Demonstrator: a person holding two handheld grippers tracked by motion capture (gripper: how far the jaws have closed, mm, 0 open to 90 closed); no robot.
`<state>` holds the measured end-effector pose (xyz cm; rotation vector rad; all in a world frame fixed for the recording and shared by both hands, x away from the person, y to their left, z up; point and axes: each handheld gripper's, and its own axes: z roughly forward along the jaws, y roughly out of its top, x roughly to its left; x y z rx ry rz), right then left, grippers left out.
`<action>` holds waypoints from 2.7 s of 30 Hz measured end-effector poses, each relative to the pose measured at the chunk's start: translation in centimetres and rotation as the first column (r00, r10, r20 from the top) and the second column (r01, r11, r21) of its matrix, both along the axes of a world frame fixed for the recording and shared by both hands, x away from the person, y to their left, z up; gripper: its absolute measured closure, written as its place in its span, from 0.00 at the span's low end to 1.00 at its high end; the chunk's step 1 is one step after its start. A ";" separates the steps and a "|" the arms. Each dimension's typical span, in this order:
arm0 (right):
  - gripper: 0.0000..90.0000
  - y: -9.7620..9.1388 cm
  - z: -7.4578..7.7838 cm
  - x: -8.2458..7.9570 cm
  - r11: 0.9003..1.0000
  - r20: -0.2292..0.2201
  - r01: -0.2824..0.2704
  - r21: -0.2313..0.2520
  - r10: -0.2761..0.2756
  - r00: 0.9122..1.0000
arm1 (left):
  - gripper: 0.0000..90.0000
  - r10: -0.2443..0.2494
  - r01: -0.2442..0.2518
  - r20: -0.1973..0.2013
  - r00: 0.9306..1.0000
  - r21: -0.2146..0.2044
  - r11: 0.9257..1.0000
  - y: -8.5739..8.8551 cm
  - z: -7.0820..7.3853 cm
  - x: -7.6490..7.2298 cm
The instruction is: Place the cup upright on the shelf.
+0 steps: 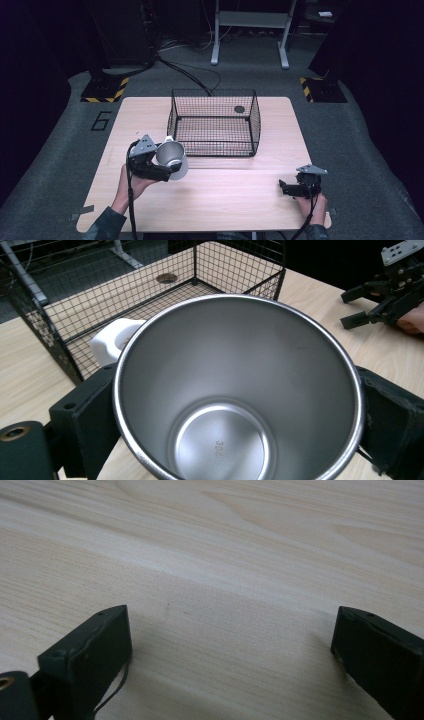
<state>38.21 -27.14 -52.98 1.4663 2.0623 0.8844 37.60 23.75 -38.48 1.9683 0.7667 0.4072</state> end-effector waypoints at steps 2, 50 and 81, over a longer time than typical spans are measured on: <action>0.03 0.0 0.0 0.0 1.000 0.001 0.000 0.000 0.000 1.000 | 0.08 -0.012 0.012 -0.004 1.000 0.005 1.000 -0.3 0.2 0.1; 0.03 0.0 0.0 0.0 1.000 0.000 0.000 0.000 0.000 1.000 | 0.08 -0.116 0.117 0.065 0.991 -0.021 0.993 -5.3 6.3 4.8; 0.03 0.0 0.0 0.0 1.000 0.000 -0.001 0.000 0.001 1.000 | 0.08 -0.125 0.126 0.082 0.989 -0.007 0.992 -7.4 7.5 9.2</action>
